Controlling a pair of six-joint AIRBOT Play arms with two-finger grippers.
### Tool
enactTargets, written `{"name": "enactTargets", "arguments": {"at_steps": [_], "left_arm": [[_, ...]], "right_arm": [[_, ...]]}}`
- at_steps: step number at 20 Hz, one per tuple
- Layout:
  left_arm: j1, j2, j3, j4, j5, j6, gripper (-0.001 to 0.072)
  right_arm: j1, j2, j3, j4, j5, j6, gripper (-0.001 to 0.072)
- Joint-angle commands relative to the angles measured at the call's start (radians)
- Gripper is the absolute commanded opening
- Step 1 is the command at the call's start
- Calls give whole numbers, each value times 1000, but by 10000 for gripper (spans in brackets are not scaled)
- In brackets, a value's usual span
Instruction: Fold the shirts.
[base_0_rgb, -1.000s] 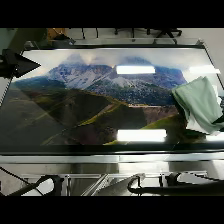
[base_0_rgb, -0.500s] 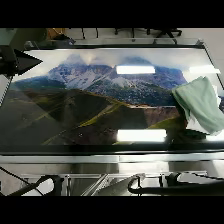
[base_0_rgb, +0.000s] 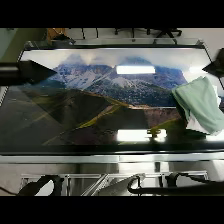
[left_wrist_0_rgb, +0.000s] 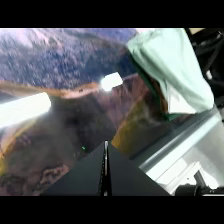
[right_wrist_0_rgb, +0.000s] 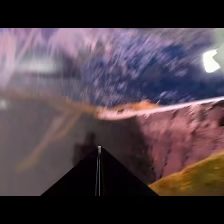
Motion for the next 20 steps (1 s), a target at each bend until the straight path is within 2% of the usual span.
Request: {"name": "enactTargets", "arguments": {"at_steps": [1, 5, 8, 20], "left_arm": [[-167, 129, -280, 92, 140, 19, 17], [-284, 210, -505, 108, 240, 24, 17], [-305, 224, -571, 108, 252, 25, 18], [-305, 224, -615, 105, 277, 40, 18]], "right_arm": [[396, 87, -253, -185, -161, -14, 19], [653, 161, -567, -185, -386, -23, 19], [751, 175, -678, -185, -472, -32, 19], [776, 171, -701, -147, -443, -33, 19]]}}
